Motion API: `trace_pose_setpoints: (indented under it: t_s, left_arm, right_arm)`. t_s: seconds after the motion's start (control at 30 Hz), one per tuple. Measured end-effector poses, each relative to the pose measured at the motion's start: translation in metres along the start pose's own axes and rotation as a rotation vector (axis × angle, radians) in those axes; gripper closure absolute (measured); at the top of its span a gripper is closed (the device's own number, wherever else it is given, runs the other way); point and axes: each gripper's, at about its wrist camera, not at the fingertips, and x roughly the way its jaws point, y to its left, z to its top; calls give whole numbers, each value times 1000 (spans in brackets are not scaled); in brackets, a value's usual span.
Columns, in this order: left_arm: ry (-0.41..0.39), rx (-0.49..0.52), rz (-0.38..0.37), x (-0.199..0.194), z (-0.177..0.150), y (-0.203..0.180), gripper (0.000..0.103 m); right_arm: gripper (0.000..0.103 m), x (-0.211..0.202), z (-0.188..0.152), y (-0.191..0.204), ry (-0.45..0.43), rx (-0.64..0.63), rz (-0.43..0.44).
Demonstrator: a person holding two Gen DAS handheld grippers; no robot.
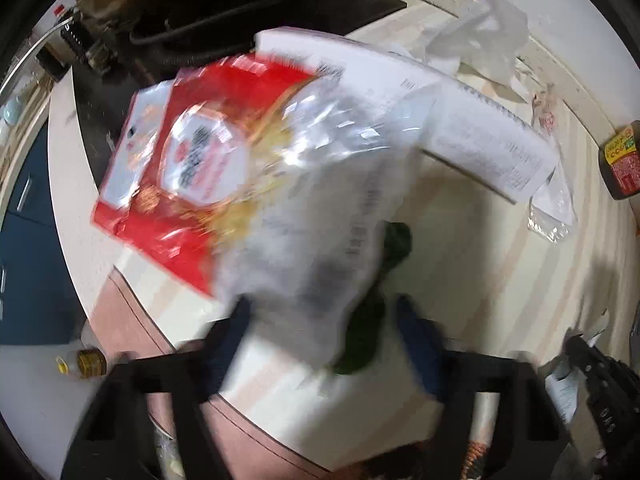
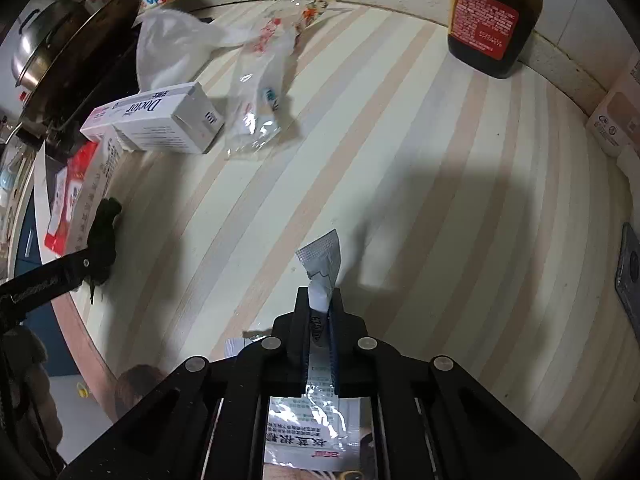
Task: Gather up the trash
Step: 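Grasp the white sachet with right tool while left tool grasps the green pepper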
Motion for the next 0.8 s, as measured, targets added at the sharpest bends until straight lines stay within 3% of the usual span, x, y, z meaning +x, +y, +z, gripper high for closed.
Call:
trace_pose_setpoints:
  t_s: [0.03, 0.07, 0.13, 0.23, 0.3, 0.37, 0.43, 0.6, 0.7, 0.8]
  left_arm:
    - [-3, 7, -27, -3, 0, -1, 73]
    - [7, 15, -44, -5, -1, -3, 84]
    - [16, 32, -39, -9, -5, -7, 85]
    - [40, 22, -86, -16, -23, -8, 85]
    - [72, -3, -155, -19, -42, -5, 84]
    - [93, -40, -219, -20, -56, 1, 75]
    - [119, -81, -260, -18, -71, 9, 57]
    - [143, -182, -352, -24, -104, 30, 57]
    - [147, -130, -344, -26, -115, 20, 57]
    - [122, -70, -291, -18, -98, 9, 57]
  right_arm:
    - [97, -2, 2, -1, -5, 1, -2]
    - [97, -4, 3, -3, -6, 2, -2]
    - [99, -8, 5, -4, -11, 6, 2]
    - [99, -18, 7, -5, -26, 16, 16]
    - [100, -28, 3, -10, -33, 24, 31]
    - [100, -32, 1, -11, -27, 26, 40]
    - [99, -33, -1, -14, -15, 52, 70]
    - [99, -37, -8, -23, -16, 69, 72]
    - [99, -27, -4, -21, -11, 82, 70]
    - [99, -26, -10, -24, -4, 90, 65]
